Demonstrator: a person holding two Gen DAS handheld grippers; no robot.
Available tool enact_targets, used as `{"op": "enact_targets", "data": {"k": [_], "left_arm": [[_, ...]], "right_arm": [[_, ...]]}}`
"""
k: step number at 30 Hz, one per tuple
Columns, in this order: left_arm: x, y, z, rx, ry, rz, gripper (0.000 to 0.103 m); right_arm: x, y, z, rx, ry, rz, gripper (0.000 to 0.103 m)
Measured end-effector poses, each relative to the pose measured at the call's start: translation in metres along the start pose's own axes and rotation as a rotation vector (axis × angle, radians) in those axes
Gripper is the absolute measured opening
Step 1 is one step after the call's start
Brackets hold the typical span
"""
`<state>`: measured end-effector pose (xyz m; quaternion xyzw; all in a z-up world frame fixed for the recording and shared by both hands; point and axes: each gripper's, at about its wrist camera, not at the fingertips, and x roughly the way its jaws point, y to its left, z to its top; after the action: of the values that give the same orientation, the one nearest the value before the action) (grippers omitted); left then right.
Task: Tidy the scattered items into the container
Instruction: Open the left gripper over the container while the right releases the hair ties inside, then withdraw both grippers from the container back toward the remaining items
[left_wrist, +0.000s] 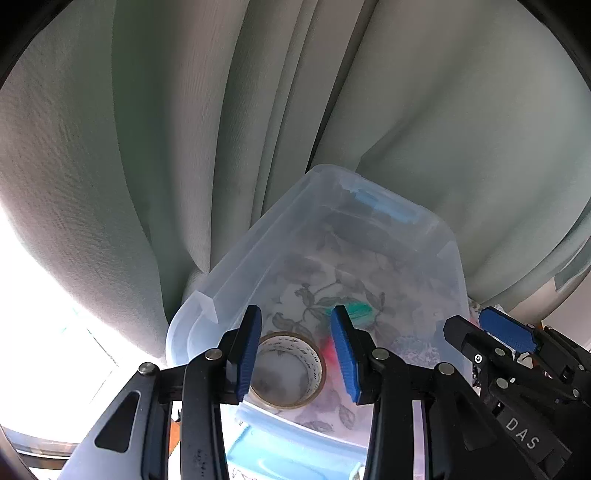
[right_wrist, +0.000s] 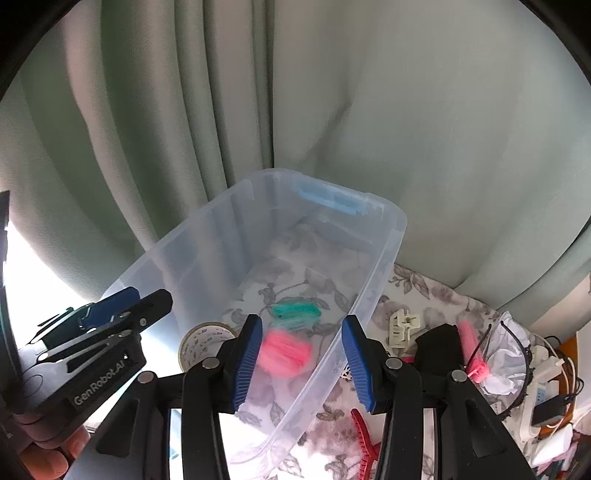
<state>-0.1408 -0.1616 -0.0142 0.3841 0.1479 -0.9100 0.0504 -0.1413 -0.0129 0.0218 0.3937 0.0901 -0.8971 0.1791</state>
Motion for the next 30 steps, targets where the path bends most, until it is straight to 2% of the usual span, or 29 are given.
{"op": "enact_targets", "data": {"k": [9,12,14,21,26,30], "left_arm": [[-0.032,-0.025,0.001,0.024,-0.041,-0.034,0.041],[-0.050,-0.036,-0.003,0.037,-0.060,-0.059,0.046],[-0.060,-0.045,-0.006,0.044,-0.073,-0.074,0.049],[-0.096,-0.086,-0.022,0.104,-0.102,-0.125,0.051],[-0.123,-0.121,-0.035,0.136,-0.136,-0.172,0.057],[-0.136,-0.150,-0.048,0.174,-0.147,-0.204,0.057]], "right_arm": [[-0.050,-0.006,-0.007,0.018,-0.079,0.007,0.049],[-0.073,-0.015,-0.017,0.042,-0.116,0.001,0.049],[-0.086,-0.023,-0.025,0.062,-0.136,-0.004,0.049],[-0.146,-0.060,-0.053,0.154,-0.220,-0.055,0.050],[-0.190,-0.088,-0.075,0.207,-0.288,-0.100,0.054],[-0.209,-0.110,-0.088,0.244,-0.318,-0.132,0.055]]}}
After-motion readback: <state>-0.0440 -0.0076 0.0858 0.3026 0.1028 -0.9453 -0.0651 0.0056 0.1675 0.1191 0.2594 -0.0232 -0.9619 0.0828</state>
